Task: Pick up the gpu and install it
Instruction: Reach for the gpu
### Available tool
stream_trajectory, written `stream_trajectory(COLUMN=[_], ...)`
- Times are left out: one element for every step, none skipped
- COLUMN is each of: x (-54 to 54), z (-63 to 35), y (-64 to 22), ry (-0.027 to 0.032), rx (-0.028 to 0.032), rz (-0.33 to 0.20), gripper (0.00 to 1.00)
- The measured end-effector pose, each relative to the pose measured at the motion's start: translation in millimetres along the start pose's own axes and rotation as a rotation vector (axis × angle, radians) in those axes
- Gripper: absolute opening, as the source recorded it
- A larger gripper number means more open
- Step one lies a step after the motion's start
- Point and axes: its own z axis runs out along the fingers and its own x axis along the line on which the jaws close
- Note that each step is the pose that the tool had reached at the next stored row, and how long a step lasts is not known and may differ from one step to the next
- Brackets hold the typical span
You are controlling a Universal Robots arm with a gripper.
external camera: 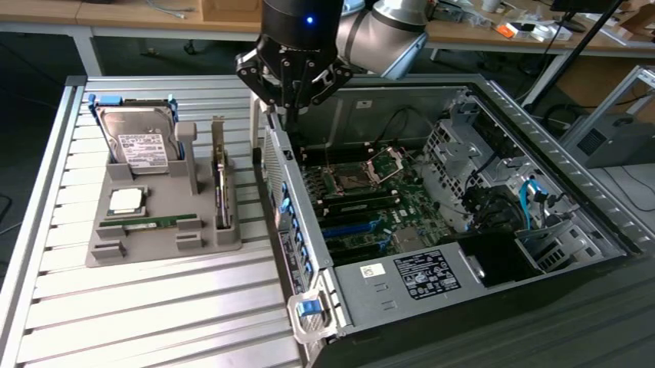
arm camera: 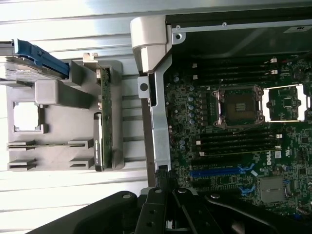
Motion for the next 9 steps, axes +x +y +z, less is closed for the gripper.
stream_trajectory(x=[0.2,0.5,0.6,0.8,1.0,1.2,1.4,1.5,1.7], z=[0.0,0.0,0.0,0.0,0.0,0.0,0.0,0.0,0.0], y=[0.0,0.0,-0.1,-0.1,-0.1,-0.1,-0.1,-0.1,-0.1], ry=[0.0000,0.0000,0.0000,0.0000,0.0000,0.0000,0.0000,0.0000,0.0000], rx=[0.0000,0.0000,0.0000,0.0000,0.0000,0.0000,0.0000,0.0000,0.0000], rz=[0.000,0.000,0.000,0.000,0.000,0.000,0.000,0.000,0.000], gripper=[0.11,0.11,0.11,0.11,0.11,0.11,0.11,0.11,0.11])
